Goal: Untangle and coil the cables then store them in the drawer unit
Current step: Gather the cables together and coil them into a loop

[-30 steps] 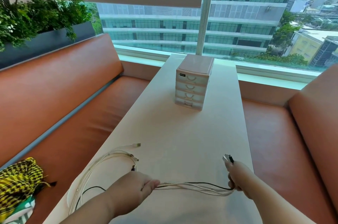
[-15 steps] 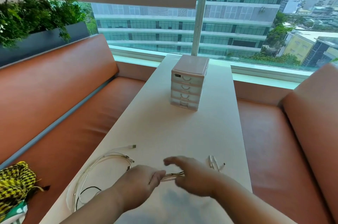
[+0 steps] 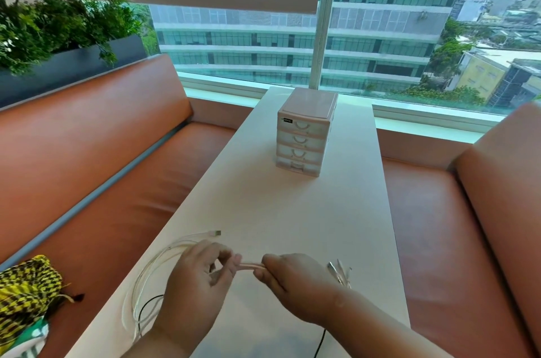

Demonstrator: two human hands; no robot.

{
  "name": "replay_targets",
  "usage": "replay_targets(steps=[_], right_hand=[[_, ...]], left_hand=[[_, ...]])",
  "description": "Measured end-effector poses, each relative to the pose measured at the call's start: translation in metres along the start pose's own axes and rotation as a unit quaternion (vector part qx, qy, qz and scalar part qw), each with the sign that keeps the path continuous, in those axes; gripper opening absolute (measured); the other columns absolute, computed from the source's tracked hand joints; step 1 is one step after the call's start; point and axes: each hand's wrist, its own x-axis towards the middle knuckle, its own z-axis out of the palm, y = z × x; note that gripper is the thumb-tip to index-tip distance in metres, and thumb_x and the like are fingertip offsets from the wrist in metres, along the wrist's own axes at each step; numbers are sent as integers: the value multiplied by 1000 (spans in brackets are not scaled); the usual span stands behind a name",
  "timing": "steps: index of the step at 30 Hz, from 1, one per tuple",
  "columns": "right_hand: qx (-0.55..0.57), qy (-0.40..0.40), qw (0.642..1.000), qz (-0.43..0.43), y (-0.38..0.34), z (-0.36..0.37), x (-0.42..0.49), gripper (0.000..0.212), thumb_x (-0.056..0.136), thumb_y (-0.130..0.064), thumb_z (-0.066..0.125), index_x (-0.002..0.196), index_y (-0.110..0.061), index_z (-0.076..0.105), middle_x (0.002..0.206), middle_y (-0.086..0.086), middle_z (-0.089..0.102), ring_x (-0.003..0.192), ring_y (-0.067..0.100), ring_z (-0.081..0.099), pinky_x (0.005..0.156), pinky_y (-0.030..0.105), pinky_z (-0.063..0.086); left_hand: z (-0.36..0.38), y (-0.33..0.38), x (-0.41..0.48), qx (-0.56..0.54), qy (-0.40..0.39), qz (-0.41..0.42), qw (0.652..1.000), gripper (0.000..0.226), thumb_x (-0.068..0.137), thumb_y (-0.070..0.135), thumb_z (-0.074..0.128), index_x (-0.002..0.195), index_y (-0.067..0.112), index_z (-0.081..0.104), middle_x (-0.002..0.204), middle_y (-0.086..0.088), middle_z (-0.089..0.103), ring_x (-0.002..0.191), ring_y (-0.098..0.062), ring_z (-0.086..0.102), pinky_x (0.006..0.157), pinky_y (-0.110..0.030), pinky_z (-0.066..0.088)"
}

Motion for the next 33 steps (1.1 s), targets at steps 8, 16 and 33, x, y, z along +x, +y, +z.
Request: replay_targets(steps=[8, 16, 33], right_hand=[[25, 54, 997, 39, 5, 1, -2, 37, 101, -49, 26, 80, -21, 40, 70, 1, 50, 70, 27, 52, 64, 39, 40], [-36, -37, 999, -2, -7, -4, -20, 54, 96, -62, 27, 70, -16, 42, 60, 1, 39, 63, 21, 44, 48, 26, 20], [-27, -22, 996, 87, 73, 41, -27, 91, 61, -88, -12, 70, -17, 45, 60, -2, 43, 69, 24, 50, 56, 32, 35]], left_hand=[[-7, 23, -3, -262, -213, -405, 850, 88, 73, 85, 30, 84, 8, 72, 72, -10, 73, 59, -18, 64, 52, -23, 44], [-9, 6, 30, -631, 93, -533, 556, 38, 104, 25, 28, 69, 15, 40, 46, 2, 36, 39, -11, 36, 49, -22, 43], [-57, -30, 42, -540, 36, -486, 686, 42, 99, 47, 33, 67, 20, 39, 38, 10, 20, 25, -6, 18, 31, -15, 12]])
